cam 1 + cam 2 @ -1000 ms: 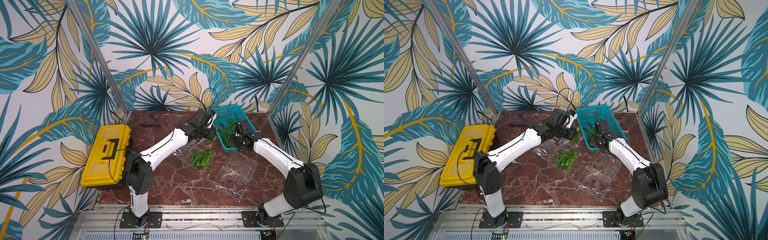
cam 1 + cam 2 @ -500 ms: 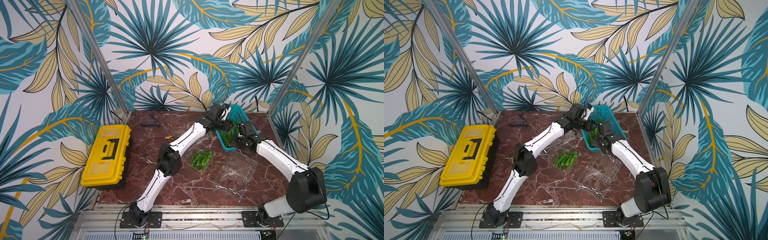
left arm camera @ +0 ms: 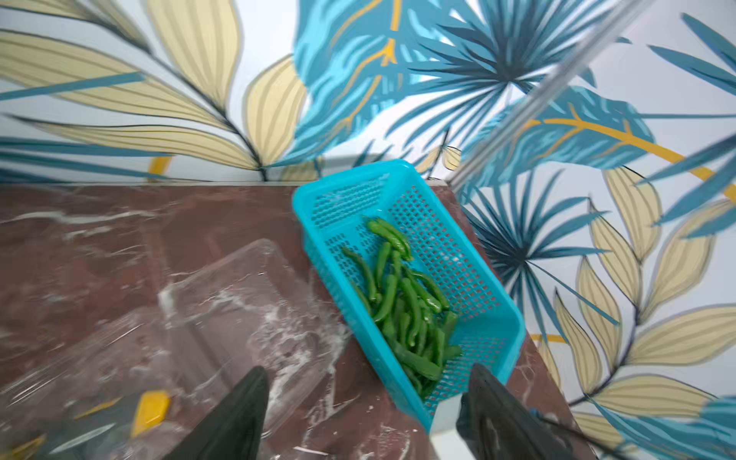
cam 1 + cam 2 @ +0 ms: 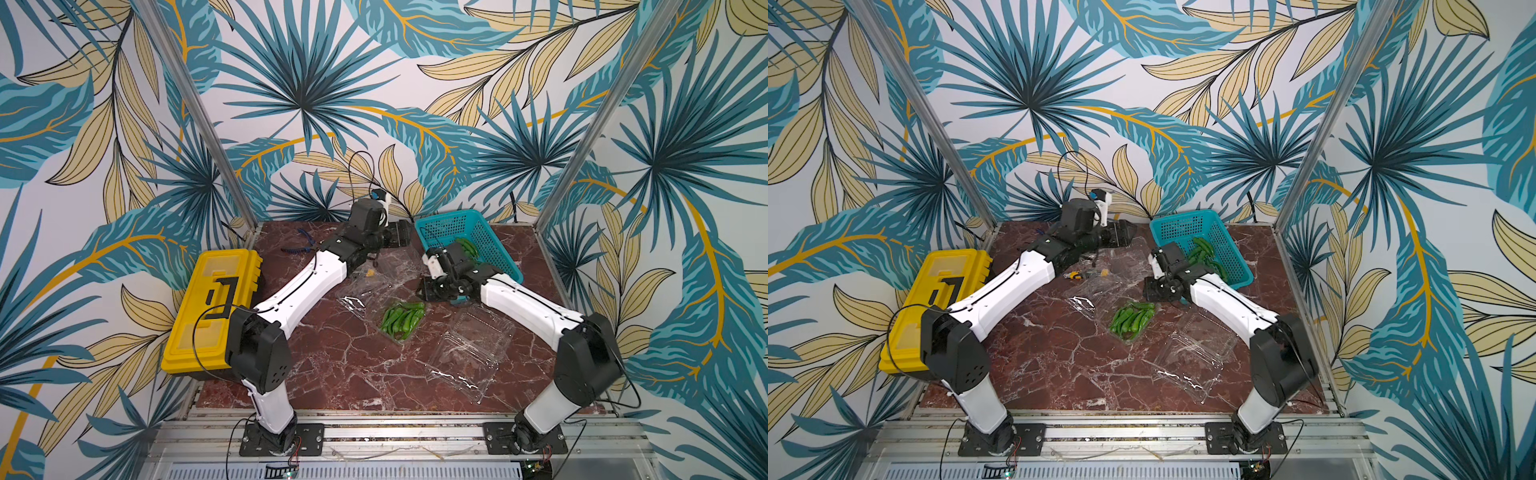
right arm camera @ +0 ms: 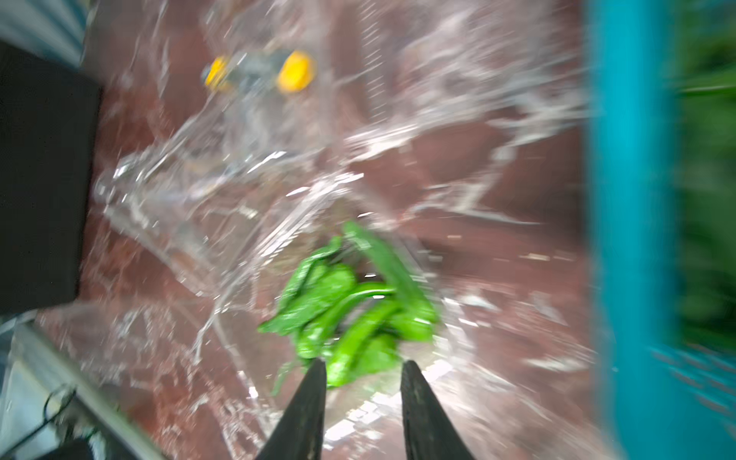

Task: Take small green peppers out of containers
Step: Pick up the green pepper from the packing box.

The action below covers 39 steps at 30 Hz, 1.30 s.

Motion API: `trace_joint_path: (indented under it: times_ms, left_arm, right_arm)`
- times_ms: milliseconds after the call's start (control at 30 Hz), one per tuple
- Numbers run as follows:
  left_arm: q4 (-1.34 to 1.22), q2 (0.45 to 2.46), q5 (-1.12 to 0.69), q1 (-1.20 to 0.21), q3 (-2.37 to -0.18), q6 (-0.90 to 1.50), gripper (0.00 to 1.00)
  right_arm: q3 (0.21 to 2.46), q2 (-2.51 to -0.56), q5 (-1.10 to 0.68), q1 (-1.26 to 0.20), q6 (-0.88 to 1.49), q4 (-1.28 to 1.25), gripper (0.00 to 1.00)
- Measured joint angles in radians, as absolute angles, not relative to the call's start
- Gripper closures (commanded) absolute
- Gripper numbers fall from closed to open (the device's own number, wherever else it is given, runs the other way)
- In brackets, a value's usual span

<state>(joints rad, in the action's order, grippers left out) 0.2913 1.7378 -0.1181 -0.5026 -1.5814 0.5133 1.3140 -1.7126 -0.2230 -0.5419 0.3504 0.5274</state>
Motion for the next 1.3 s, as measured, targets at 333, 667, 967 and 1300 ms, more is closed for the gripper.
trace_joint_path:
  times_ms: [333,667,967,1300]
  left_arm:
    - [0.313,1.728,-0.043,-0.464,-1.276,0.605,0.20]
    - [0.319,1.722,-0.042,-0.459,-1.275,0.630,0.20]
    - [0.324,1.722,-0.065,-0.459,-1.275,0.637,0.20]
    - [0.326,1.722,-0.116,-0.471,-1.275,0.636,0.20]
  right_arm:
    - [1.426,-2.003,-0.369,-0.610,0.347,0.579,0.57]
    - [1.510,-2.044,-0.368,-0.606,0.364,0.634,0.53]
    - [1.577,-2.106,-0.350,-0.605,0.389,0.656,0.55]
    - [1.596,-2.114,-0.346,-0.609,0.395,0.655,0.74]
